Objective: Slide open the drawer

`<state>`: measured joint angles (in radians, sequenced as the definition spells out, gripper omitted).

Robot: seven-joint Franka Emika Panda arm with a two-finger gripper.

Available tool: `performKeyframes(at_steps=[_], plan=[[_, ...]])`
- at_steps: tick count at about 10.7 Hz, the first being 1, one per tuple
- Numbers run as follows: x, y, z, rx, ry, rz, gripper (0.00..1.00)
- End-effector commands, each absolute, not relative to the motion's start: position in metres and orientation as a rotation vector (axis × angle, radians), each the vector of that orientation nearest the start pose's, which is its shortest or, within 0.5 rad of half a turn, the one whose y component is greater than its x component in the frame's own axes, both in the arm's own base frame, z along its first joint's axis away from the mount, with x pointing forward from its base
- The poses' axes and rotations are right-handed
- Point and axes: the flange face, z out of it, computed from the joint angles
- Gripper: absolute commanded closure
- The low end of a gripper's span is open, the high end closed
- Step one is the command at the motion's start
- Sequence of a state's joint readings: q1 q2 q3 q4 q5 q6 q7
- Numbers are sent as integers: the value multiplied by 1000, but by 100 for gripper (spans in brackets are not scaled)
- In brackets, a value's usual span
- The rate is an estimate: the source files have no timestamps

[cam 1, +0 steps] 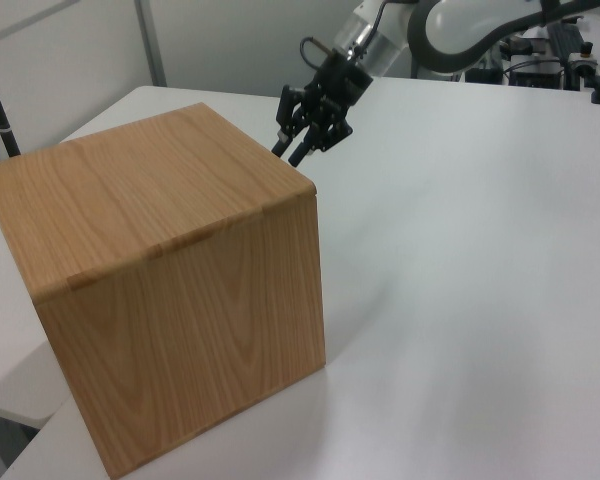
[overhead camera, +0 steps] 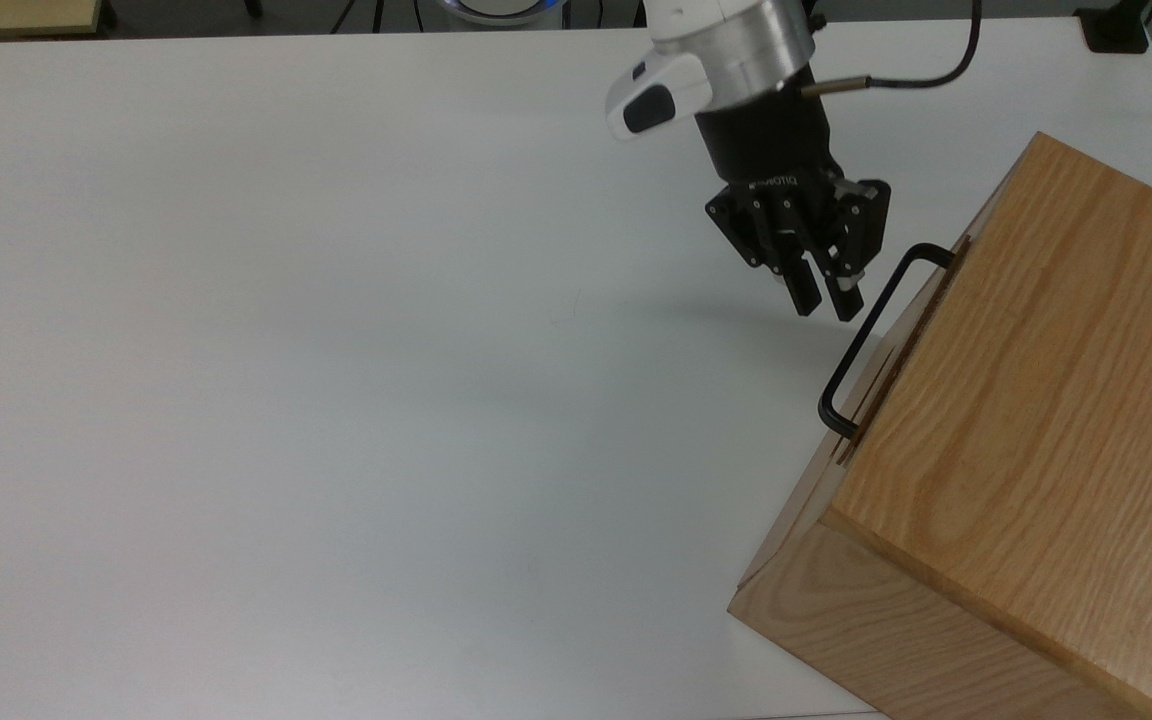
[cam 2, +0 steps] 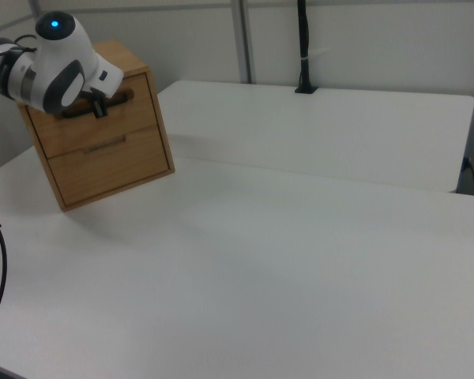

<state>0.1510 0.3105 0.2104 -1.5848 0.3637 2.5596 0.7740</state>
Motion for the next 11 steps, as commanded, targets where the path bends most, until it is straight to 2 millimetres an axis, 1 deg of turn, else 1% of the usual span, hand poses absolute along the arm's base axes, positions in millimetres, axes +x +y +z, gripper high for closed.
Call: performKeyframes(at_steps=[1,3,4,6,7,8,10,11], plan=[[650,224,554,-2294,820,-447,64],[652,227,548,-2295,820,-444,63],[653,229,543,-2293,824,-436,57],[657,233,534,-2284,827,-431,57],[658,236,533,-2265,826,-453,50],[658,241,531,-2252,820,-464,48],[661,242,527,-2241,824,-479,48],[662,242,524,-2243,822,-479,52]])
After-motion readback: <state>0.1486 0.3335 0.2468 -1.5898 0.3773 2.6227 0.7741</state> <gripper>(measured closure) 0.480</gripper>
